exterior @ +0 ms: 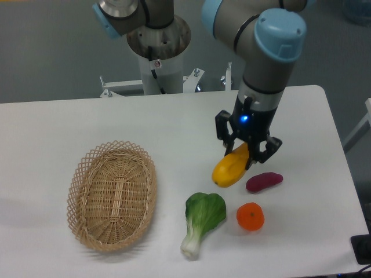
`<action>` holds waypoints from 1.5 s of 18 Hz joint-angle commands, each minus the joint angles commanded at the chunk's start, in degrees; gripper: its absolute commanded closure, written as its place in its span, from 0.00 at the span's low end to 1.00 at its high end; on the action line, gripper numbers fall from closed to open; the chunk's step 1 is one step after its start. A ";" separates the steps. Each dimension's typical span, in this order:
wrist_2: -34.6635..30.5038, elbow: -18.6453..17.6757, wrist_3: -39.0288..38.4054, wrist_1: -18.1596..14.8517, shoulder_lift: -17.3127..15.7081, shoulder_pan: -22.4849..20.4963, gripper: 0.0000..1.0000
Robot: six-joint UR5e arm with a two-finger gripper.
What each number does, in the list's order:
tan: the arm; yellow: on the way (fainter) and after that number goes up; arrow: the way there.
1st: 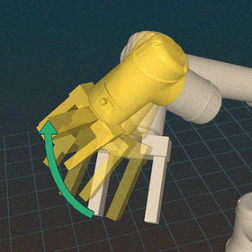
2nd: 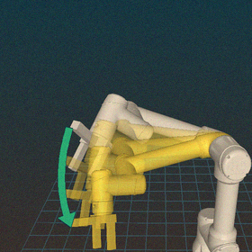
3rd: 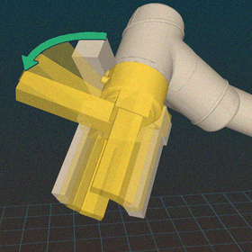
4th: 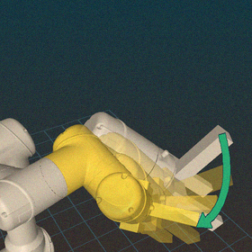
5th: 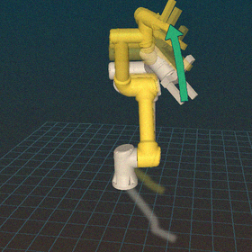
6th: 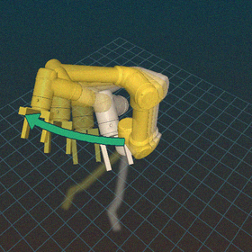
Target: Place the mango in the basket
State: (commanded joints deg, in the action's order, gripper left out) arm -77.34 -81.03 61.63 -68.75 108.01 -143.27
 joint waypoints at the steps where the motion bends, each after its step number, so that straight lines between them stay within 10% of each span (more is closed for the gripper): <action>1: 0.00 -0.17 -1.49 1.58 0.96 1.14 0.66; 10: -5.00 -5.18 -20.66 10.65 2.56 13.71 0.66; 27: -10.64 -13.27 -21.99 16.72 8.00 26.82 0.64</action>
State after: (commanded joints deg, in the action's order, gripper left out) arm -87.98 -94.31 39.64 -52.03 116.02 -116.46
